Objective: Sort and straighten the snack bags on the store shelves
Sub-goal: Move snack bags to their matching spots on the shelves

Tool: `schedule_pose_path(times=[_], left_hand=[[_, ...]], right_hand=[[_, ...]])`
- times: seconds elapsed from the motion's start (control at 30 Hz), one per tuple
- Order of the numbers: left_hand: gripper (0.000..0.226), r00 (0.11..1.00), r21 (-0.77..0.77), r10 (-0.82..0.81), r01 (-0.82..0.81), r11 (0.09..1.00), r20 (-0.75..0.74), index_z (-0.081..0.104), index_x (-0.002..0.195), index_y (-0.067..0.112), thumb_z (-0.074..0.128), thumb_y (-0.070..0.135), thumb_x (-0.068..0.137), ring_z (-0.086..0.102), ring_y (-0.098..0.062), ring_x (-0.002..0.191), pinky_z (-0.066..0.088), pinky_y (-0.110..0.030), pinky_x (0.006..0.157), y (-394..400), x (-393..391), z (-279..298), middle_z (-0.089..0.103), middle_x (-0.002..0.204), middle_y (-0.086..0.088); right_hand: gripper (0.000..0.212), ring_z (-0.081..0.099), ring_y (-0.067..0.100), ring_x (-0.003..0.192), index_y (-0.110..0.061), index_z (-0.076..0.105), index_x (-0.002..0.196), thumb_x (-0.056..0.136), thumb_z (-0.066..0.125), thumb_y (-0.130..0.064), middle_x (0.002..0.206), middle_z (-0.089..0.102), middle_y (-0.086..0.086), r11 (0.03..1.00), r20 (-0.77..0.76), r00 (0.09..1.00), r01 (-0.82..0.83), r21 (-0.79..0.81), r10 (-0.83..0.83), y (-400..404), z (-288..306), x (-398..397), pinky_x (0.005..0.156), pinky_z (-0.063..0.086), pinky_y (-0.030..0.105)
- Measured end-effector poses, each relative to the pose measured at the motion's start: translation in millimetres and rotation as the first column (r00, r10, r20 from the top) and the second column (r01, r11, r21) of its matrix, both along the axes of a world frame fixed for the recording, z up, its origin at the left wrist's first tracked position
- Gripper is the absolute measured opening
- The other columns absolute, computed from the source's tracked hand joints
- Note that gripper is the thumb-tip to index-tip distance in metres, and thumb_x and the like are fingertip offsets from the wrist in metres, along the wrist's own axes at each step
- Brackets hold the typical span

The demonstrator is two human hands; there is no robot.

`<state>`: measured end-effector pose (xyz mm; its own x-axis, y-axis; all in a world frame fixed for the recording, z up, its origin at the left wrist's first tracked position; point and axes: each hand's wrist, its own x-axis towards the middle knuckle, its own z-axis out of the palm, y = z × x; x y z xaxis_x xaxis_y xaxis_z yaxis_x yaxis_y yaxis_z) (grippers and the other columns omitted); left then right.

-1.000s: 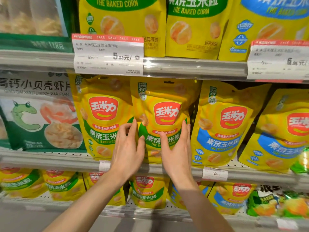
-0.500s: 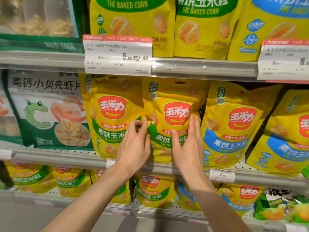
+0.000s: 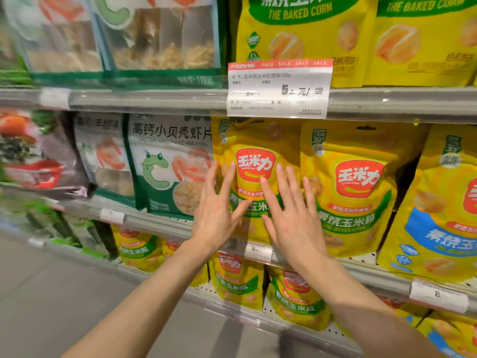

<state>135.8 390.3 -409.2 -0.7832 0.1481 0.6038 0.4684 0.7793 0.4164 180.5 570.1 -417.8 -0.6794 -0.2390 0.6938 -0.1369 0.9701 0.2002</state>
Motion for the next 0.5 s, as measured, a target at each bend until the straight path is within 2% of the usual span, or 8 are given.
schedule_pose_path(times=[0.1, 0.17, 0.27, 0.5], left_hand=[[0.089, 1.0, -0.07, 0.013, -0.014, 0.997, -0.015, 0.011, 0.163, 0.03, 0.054, 0.062, 0.093, 0.017, -0.029, 0.155, 0.034, -0.047, 0.118, -1.9, -3.0, 1.0, 0.012, 0.169, -0.009], [0.089, 1.0, -0.109, 0.013, -0.015, 0.994, -0.021, 0.011, 0.164, 0.026, 0.048, 0.064, 0.093, 0.018, -0.03, 0.155, 0.031, -0.046, 0.119, -3.0, -5.5, 2.8, 0.016, 0.169, -0.011], [0.088, 1.0, -0.154, 0.003, -0.004, 0.988, -0.004, 0.003, 0.163, 0.028, 0.046, 0.064, 0.095, 0.015, -0.029, 0.156, 0.027, -0.046, 0.122, -5.9, -6.4, 2.2, 0.01, 0.171, -0.008], [0.089, 0.999, -0.141, -0.028, 0.031, 0.99, 0.022, -0.004, 0.163, 0.029, 0.05, 0.06, 0.098, 0.014, -0.029, 0.156, 0.029, -0.044, 0.121, -5.0, -7.7, 0.3, 0.0, 0.172, -0.006]], right_hand=[[0.106, 0.003, 0.04, 0.158, -0.014, 0.006, 0.164, 0.087, 0.074, -0.045, 0.17, 0.0, 0.023, 0.995, 0.034, 0.996, 0.079, 0.061, -0.081, 3.2, -4.5, -12.7, 0.125, 0.008, 0.062], [0.108, 0.003, 0.04, 0.157, -0.013, 0.007, 0.164, 0.086, 0.074, -0.046, 0.17, 0.0, 0.023, 0.993, 0.017, 0.996, 0.091, 0.074, -0.093, 4.6, -5.4, -14.5, 0.125, 0.006, 0.062], [0.106, 0.007, 0.043, 0.156, -0.013, 0.014, 0.163, 0.084, 0.076, -0.047, 0.169, 0.004, 0.024, 0.993, 0.014, 0.994, 0.103, 0.064, -0.104, 3.1, -5.6, -13.4, 0.124, 0.006, 0.064], [0.103, 0.005, 0.042, 0.157, -0.012, 0.014, 0.163, 0.086, 0.073, -0.048, 0.169, 0.003, 0.025, 0.988, 0.087, 0.987, 0.124, 0.09, -0.132, 6.7, -7.9, -5.3, 0.123, 0.011, 0.063]])
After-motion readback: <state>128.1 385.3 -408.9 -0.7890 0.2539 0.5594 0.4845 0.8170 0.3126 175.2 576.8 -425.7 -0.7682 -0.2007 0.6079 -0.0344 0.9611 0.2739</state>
